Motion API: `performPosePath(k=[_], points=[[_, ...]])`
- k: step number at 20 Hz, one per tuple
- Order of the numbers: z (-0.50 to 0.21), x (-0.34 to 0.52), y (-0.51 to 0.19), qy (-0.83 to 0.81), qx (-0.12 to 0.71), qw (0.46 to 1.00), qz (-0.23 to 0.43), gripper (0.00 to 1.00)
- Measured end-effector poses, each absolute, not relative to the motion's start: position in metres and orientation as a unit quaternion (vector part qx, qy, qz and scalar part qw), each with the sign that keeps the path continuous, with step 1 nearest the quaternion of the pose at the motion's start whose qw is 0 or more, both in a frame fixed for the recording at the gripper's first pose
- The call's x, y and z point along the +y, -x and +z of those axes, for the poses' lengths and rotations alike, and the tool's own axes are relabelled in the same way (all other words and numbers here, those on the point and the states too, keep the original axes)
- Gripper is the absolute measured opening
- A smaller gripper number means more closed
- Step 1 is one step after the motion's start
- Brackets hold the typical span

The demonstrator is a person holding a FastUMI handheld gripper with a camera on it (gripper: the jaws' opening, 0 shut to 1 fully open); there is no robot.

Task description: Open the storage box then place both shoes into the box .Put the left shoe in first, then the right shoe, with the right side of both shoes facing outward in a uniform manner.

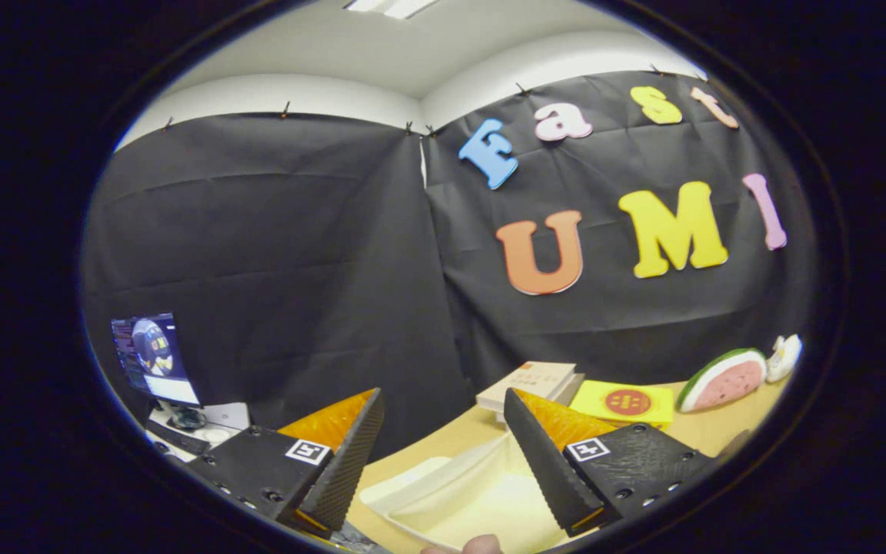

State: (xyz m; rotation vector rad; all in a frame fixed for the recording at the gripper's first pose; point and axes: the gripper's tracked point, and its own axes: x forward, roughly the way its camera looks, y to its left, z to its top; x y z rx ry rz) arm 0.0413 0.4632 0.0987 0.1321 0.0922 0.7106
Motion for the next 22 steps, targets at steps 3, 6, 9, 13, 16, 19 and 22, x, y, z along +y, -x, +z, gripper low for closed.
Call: performPosePath(k=[3,6,9,13,16,19,22], points=[[0.091,0.389,-0.057,-0.053,0.033,0.955,0.291,0.95],[0.083,0.312,-0.071,-0.036,0.029,0.970,0.237,0.95],[0.074,0.240,-0.082,-0.021,0.030,0.980,0.197,0.95],[0.038,0.138,-0.099,0.010,0.066,0.990,0.125,0.95],[-0.002,0.088,-0.106,0.020,0.110,0.990,0.087,0.96],[-0.045,0.056,-0.118,0.012,0.161,0.985,0.053,0.95],[-0.094,0.036,-0.127,-0.001,0.229,0.973,0.027,0.96]])
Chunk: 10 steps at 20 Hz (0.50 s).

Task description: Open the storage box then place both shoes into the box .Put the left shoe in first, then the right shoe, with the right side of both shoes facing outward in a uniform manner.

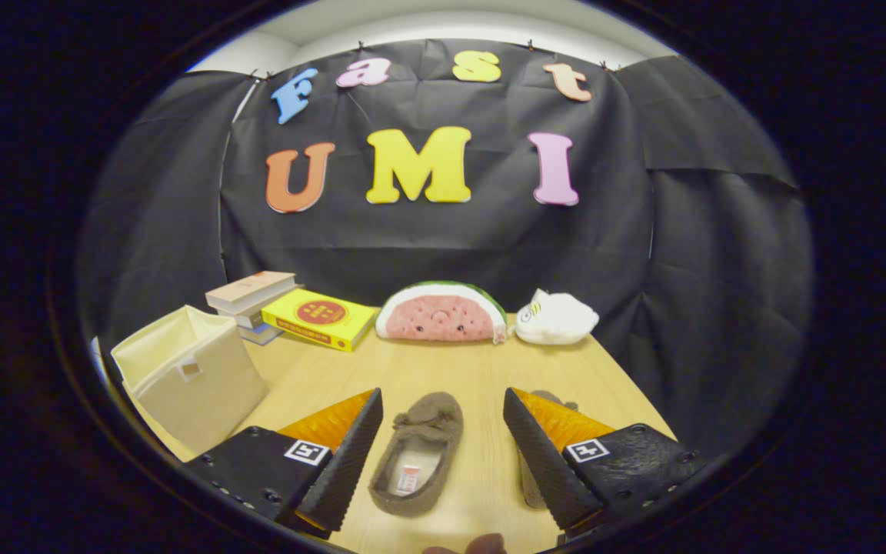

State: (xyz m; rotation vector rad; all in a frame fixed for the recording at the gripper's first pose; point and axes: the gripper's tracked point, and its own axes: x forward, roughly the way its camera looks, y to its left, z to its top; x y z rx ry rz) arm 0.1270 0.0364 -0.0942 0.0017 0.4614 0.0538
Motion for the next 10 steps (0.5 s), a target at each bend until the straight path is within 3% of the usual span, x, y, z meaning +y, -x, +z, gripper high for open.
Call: performPosePath(k=[10], points=[[-0.198,0.047,-0.150,-0.012,0.403,0.915,0.035,0.94]])
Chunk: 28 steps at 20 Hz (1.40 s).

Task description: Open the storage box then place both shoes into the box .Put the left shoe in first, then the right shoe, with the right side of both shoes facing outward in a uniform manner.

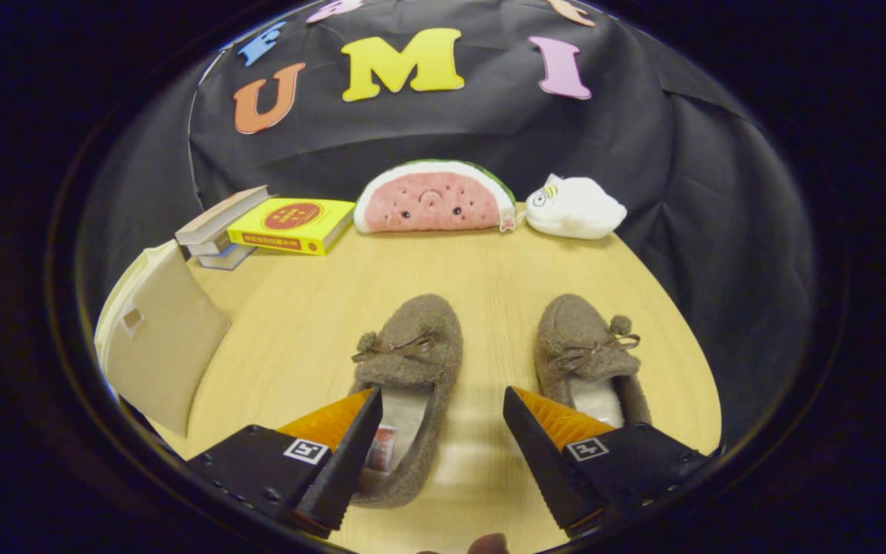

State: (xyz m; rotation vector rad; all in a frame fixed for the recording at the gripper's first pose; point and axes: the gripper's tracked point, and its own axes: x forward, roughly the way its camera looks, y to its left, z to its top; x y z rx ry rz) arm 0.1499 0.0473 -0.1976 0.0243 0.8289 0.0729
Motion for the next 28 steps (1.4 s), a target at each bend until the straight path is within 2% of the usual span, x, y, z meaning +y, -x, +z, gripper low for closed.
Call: performPosePath(k=[1,6,9,11,19,28], points=[[-0.204,0.050,-0.150,-0.019,0.413,0.910,0.035,0.92],[-0.224,0.058,-0.151,-0.032,0.441,0.896,0.029,0.45],[-0.222,0.050,-0.153,-0.031,0.433,0.901,0.013,0.04],[-0.218,0.051,-0.152,-0.045,0.429,0.902,0.007,0.00],[-0.168,0.098,-0.135,-0.126,0.408,0.904,0.030,0.00],[-0.029,0.247,-0.104,-0.227,0.354,0.900,0.111,0.00]])
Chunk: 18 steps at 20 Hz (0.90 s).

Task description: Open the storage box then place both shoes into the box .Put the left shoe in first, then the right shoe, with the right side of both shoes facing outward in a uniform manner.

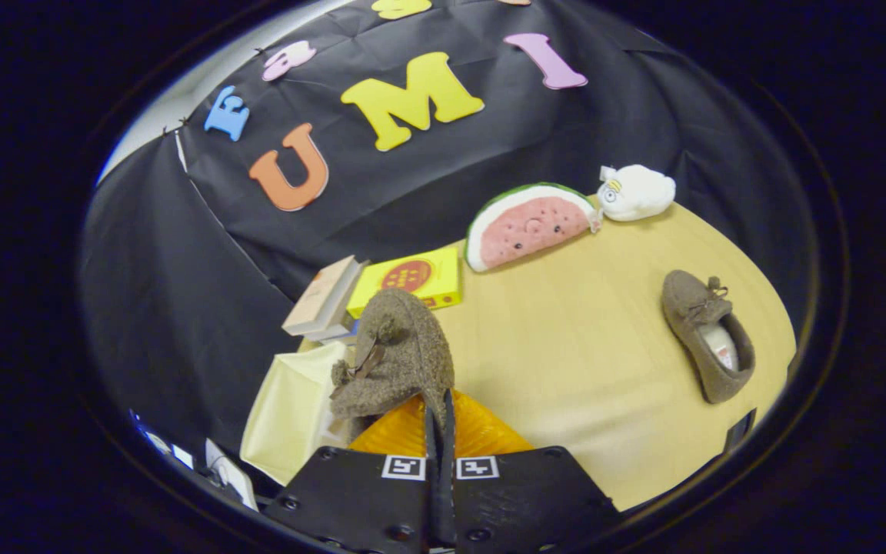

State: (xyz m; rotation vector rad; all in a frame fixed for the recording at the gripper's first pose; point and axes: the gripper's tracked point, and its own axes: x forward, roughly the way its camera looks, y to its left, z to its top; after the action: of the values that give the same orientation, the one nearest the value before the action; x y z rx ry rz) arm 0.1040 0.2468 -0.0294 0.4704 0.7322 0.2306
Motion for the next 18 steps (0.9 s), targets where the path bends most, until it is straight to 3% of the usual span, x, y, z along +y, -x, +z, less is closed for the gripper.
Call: performPosePath(k=[7,12,18], points=[[0.040,0.352,-0.093,-0.299,0.298,0.896,0.136,0.00],[0.024,0.427,-0.084,-0.297,0.307,0.892,0.144,0.00],[-0.037,0.476,-0.085,-0.307,0.331,0.885,0.110,0.00]])
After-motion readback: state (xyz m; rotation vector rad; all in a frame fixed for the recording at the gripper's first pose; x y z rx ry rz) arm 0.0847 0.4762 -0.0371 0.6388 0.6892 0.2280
